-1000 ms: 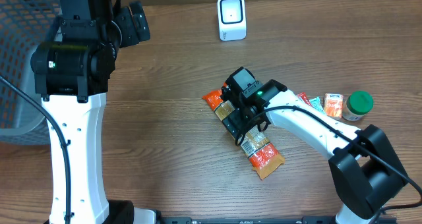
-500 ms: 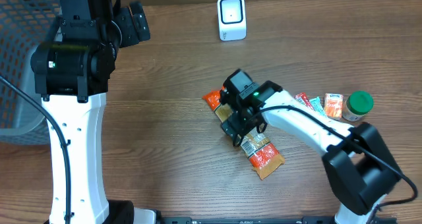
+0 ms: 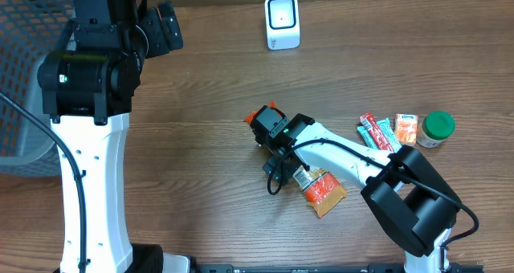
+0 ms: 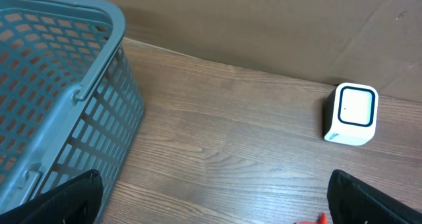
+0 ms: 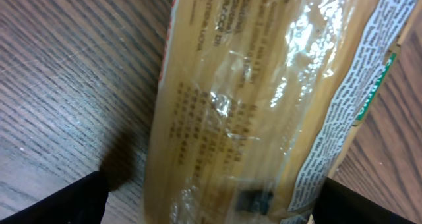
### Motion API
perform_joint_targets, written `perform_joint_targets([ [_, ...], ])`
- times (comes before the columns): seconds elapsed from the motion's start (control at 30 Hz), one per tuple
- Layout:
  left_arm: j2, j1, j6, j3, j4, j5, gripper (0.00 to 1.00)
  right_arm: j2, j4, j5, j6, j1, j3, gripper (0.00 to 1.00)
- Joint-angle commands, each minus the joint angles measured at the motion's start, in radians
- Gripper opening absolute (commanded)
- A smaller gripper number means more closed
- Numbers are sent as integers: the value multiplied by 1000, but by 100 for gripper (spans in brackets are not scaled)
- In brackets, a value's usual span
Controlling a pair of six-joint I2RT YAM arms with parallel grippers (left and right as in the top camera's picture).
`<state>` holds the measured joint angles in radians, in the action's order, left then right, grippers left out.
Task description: Scan the item barcode
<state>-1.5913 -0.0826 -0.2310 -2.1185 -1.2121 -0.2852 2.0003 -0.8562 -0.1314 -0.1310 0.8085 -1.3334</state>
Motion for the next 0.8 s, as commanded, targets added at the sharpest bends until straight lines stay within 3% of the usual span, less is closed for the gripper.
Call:
perform_joint_targets([
  [0.0,3,4,18,-10,0,-10,100,12,-2,-56,0,4,-9,96],
  [0.4,3,4,18,-10,0,-10,100,-57,35,-107,79,-14,-9,100],
  [0.77,3,4,18,-10,0,-10,100,-45,43,34,78,-63,2,100],
])
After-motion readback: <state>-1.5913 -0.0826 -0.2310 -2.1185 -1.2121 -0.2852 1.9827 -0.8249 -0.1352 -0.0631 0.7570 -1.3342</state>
